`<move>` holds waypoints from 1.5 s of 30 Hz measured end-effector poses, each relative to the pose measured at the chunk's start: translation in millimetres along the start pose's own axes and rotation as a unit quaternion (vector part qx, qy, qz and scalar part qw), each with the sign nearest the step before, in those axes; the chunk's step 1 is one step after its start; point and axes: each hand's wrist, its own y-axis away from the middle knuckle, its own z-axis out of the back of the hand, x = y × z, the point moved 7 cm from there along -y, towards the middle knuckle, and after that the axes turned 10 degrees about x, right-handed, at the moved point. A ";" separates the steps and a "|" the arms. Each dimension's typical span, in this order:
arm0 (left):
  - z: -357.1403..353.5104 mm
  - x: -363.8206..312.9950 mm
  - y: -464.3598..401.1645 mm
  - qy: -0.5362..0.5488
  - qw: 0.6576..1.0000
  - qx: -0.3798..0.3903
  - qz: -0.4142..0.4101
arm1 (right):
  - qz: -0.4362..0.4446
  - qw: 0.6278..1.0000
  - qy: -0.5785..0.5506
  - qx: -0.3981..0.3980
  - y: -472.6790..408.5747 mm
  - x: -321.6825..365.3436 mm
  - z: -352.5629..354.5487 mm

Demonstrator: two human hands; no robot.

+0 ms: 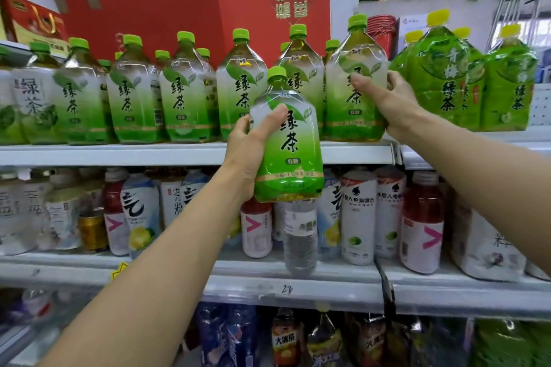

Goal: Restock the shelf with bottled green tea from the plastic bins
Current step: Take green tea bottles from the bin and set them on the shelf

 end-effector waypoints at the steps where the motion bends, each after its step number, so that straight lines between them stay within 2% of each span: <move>1: 0.1 0.9 0.0 0.000 1.000 -0.003 0.002 | -0.005 1.000 -0.002 0.014 -0.1 0.0 -0.5; 4: -0.9 2.7 0.3 0.010 1.000 -0.002 0.005 | -0.008 0.999 0.020 0.037 -0.6 1.1 -0.8; 11: 1.1 5.1 -1.9 0.022 1.000 0.008 0.011 | -0.004 0.966 0.258 0.032 7.0 -16.2 6.2; 16: 0.4 5.3 -2.4 0.021 0.999 -0.007 0.025 | 0.002 0.967 0.248 0.052 3.3 -16.8 5.7; 31: -1.9 6.8 -3.8 0.041 0.999 0.007 0.023 | -0.092 0.967 0.211 0.112 -6.9 -14.0 8.8; 45: -1.6 8.1 -2.3 0.037 0.999 -0.005 0.019 | -0.097 0.964 0.234 0.084 -5.5 -15.1 7.4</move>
